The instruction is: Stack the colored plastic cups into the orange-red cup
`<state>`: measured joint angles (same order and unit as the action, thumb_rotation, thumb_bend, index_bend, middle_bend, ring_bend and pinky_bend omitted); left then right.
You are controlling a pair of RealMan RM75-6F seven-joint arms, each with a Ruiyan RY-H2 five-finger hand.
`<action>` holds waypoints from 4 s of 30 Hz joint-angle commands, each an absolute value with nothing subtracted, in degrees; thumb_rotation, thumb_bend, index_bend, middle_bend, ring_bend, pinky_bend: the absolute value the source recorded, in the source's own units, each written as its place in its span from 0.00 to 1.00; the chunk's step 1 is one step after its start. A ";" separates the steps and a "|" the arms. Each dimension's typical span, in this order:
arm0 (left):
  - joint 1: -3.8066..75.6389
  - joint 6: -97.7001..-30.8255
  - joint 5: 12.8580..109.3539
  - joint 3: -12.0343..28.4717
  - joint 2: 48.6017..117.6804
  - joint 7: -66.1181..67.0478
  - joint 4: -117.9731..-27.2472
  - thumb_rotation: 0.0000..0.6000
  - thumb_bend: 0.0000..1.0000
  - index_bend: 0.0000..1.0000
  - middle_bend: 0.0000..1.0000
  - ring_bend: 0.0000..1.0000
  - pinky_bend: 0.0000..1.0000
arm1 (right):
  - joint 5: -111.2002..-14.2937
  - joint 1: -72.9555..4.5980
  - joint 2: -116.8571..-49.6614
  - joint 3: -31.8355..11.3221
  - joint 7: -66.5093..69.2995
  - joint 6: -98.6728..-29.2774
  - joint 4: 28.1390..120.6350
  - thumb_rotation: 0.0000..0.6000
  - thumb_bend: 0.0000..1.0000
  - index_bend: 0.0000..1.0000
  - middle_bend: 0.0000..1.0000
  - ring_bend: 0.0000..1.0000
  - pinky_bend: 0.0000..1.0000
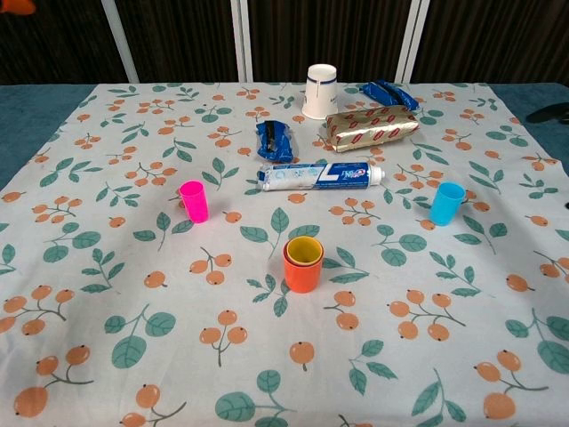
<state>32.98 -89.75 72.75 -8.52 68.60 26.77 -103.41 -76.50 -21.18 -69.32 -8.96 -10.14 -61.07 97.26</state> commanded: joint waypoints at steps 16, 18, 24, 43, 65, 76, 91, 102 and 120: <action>19.55 -86.70 76.40 -7.74 74.18 3.80 -79.02 1.00 0.07 0.03 0.00 0.00 0.02 | -51.18 -36.56 -77.51 -12.40 -28.67 -50.13 95.57 1.00 0.40 0.24 0.00 0.00 0.09; 19.21 -86.34 76.52 -7.40 74.39 3.29 -78.68 1.00 0.07 0.03 0.00 0.00 0.02 | -50.38 -37.13 -78.07 -12.53 -28.85 -50.39 94.53 1.00 0.40 0.26 0.00 0.00 0.09; 18.40 -85.71 77.22 -6.00 74.63 3.67 -78.22 1.00 0.07 0.03 0.00 0.00 0.02 | -48.31 -38.53 -79.00 -11.98 -28.94 -50.16 91.79 1.00 0.40 0.28 0.00 0.00 0.09; 16.20 -84.31 78.42 -1.92 75.57 4.88 -77.05 1.00 0.07 0.03 0.00 0.00 0.02 | -49.10 -39.71 -80.65 -10.39 -24.85 -50.98 88.30 1.00 0.40 0.38 0.00 0.01 0.09; 14.86 -82.83 78.41 0.88 75.38 5.72 -77.41 1.00 0.07 0.03 0.00 0.00 0.02 | -48.48 -40.79 -82.50 -10.21 -23.90 -52.37 86.96 1.00 0.40 0.49 0.00 0.04 0.11; 14.22 -83.23 79.34 1.58 75.10 5.40 -77.93 1.00 0.07 0.03 0.00 0.00 0.02 | -50.65 -40.88 -78.30 -10.62 -23.52 -53.04 93.10 1.00 0.40 0.49 0.00 0.04 0.11; 13.53 -82.13 79.80 2.33 74.82 6.11 -78.82 1.00 0.07 0.03 0.00 0.00 0.02 | -52.85 -40.97 -68.16 -11.31 -19.56 -51.35 111.52 1.00 0.40 0.49 0.00 0.04 0.11; 13.24 -81.20 79.09 3.15 74.99 7.39 -79.13 1.00 0.07 0.03 0.00 0.00 0.02 | -55.22 -41.24 -69.74 -9.35 -21.66 -54.55 115.07 1.00 0.40 0.49 0.00 0.04 0.11; 12.70 -81.00 79.36 4.06 74.74 7.11 -79.15 1.00 0.07 0.03 0.00 0.00 0.02 | -50.66 -44.90 -76.09 -8.69 -27.51 -57.47 115.78 1.00 0.40 0.49 0.00 0.04 0.11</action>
<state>12.70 -81.00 79.37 4.05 74.75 7.12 -79.14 -50.84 -44.74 -75.89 -8.67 -27.32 -57.35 115.84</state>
